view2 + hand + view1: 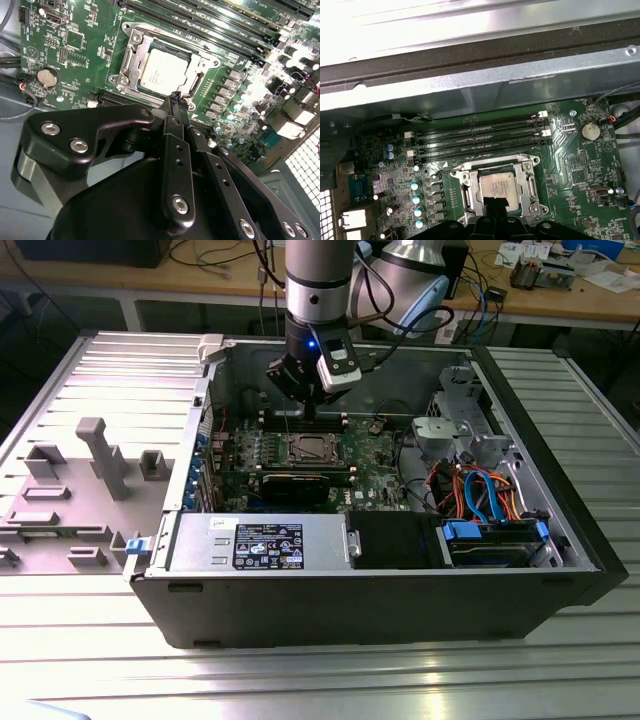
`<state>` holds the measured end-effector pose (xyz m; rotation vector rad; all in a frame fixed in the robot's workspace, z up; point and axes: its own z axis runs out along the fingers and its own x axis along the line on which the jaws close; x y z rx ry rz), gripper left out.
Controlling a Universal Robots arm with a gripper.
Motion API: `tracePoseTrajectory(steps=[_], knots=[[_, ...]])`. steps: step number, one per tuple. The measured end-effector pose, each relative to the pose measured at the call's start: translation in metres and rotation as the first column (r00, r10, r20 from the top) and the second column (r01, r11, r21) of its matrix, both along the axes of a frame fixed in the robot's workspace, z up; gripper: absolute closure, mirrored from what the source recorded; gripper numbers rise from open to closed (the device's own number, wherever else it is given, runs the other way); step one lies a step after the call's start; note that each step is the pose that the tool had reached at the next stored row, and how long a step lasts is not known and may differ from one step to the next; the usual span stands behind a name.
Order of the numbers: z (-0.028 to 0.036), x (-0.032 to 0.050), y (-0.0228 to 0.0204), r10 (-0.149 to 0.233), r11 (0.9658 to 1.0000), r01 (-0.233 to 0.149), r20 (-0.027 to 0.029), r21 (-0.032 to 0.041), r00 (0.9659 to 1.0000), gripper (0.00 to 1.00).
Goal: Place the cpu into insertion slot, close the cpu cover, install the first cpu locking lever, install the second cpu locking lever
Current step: 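Install the first cpu locking lever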
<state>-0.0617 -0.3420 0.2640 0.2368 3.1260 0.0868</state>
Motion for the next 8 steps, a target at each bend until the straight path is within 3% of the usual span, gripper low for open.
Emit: tracePoseTrajectory(steps=[8], knots=[[0.0000,-0.0001,-0.0001,0.000,1.0000,0.000,0.0015,0.0000,1.0000,0.89]])
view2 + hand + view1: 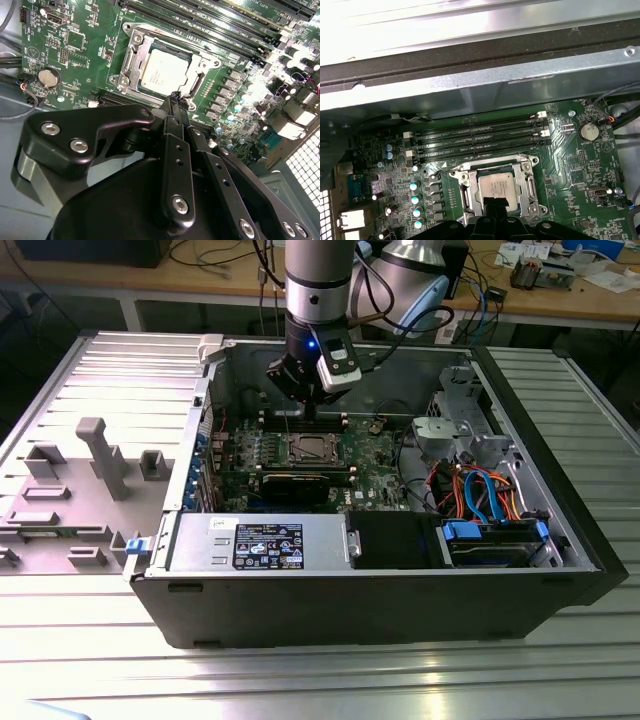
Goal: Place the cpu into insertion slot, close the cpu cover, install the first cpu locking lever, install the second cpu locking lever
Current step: 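Install the first cpu locking lever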
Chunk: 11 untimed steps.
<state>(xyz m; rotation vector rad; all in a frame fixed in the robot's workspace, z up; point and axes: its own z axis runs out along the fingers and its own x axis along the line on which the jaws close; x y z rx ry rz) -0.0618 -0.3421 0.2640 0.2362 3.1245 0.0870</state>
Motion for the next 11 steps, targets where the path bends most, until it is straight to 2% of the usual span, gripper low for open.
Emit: tracePoseTrajectory(steps=[2,4,5,7,9,11], knots=[[0.0000,-0.0006,0.0000,0.000,1.0000,0.000,0.0031,0.0000,1.0000,0.89],[-0.0005,-0.0021,0.0000,0.001,1.0000,-0.001,0.0134,0.0013,0.9999,0.89],[-0.0007,-0.0025,0.0000,0.005,1.0000,-0.005,0.0137,0.0029,0.9999,0.89],[-0.0011,-0.0027,0.0000,0.040,0.9992,-0.040,0.0142,0.0034,0.9991,0.89],[-0.0015,-0.0026,0.0000,0.099,0.9950,-0.100,0.0144,0.0035,0.9949,0.89],[-0.0016,-0.0026,0.0000,0.119,0.9929,-0.119,0.0145,0.0034,0.9928,0.89]])
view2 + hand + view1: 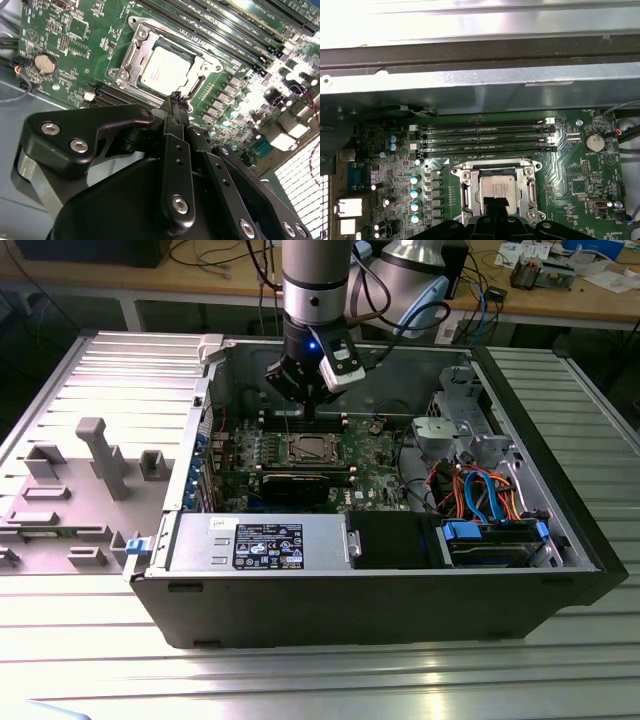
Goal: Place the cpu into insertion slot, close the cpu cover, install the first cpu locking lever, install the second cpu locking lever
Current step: 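Install the first cpu locking lever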
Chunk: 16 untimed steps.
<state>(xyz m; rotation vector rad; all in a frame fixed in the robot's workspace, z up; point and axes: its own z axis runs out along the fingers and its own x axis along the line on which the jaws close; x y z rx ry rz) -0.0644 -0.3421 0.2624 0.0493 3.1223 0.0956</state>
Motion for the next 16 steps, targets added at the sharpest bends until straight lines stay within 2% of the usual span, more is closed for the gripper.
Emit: tracePoseTrajectory(steps=[10,12,16], knots=[[0.0000,0.0000,0.0000,0.003,1.0000,-0.003,0.0000,0.0001,1.0000,0.89],[-0.0001,-0.0001,0.0000,0.021,0.9998,-0.021,0.0001,0.0001,0.9998,0.89],[-0.0002,-0.0006,0.0000,0.032,0.9995,-0.032,0.0043,0.0000,0.9995,0.89]])
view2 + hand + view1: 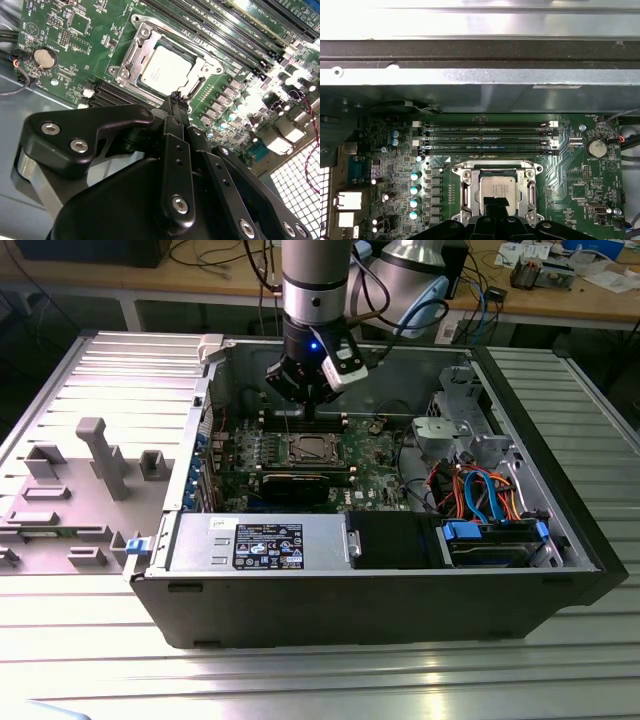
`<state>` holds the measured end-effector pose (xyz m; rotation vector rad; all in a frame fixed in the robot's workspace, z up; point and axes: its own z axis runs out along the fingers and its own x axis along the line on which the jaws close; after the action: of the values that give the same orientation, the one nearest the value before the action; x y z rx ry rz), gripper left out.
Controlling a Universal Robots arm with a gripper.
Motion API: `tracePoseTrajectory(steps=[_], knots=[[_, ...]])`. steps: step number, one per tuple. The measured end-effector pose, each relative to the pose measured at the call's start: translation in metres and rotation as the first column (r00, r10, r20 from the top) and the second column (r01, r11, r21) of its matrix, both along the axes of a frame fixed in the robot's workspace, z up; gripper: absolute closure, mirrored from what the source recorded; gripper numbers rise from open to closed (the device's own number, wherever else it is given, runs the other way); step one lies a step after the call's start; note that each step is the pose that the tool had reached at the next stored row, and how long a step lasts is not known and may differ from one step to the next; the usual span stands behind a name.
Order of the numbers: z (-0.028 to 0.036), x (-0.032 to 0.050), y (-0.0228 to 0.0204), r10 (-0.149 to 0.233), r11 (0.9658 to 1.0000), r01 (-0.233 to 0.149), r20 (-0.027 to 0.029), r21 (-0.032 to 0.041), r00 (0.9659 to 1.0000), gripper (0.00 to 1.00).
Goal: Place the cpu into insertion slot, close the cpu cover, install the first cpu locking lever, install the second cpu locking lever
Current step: 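Install the first cpu locking lever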
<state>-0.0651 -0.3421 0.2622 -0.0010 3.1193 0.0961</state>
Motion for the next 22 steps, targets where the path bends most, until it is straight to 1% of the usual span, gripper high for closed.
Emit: tracePoseTrajectory(steps=[1,2,3,7,11,14,16,18,19,22], knots=[[0.0000,-0.0002,0.0000,0.010,1.0000,-0.010,0.0001,0.0002,1.0000,0.89],[0.0000,-0.0003,0.0000,0.036,0.9993,-0.036,0.0000,0.0000,0.9993,0.89],[-0.0003,-0.0013,0.0000,0.048,0.9989,-0.048,0.0007,0.0004,0.9989,0.89],[-0.0004,-0.0119,0.0000,0.048,0.9989,-0.048,0.0010,0.0002,0.9989,0.89],[-0.0009,-0.0204,0.0000,0.048,0.9989,-0.048,0.0013,0.0003,0.9989,0.89],[-0.0019,-0.0378,0.0004,0.048,0.9989,-0.048,0.0033,0.0001,0.9989,0.89],[-0.0026,-0.0457,0.0014,0.048,0.9989,-0.048,0.0045,0.0001,0.9988,0.89],[-0.0028,-0.0497,0.0028,0.048,0.9989,-0.048,0.0048,0.0001,0.9989,0.89],[-0.0029,-0.0522,0.0042,0.048,0.9989,-0.048,0.0047,0.0000,0.9988,0.89],[-0.0036,-0.0541,0.0086,0.048,0.9989,-0.048,0.0048,0.0001,0.9988,0.89]])
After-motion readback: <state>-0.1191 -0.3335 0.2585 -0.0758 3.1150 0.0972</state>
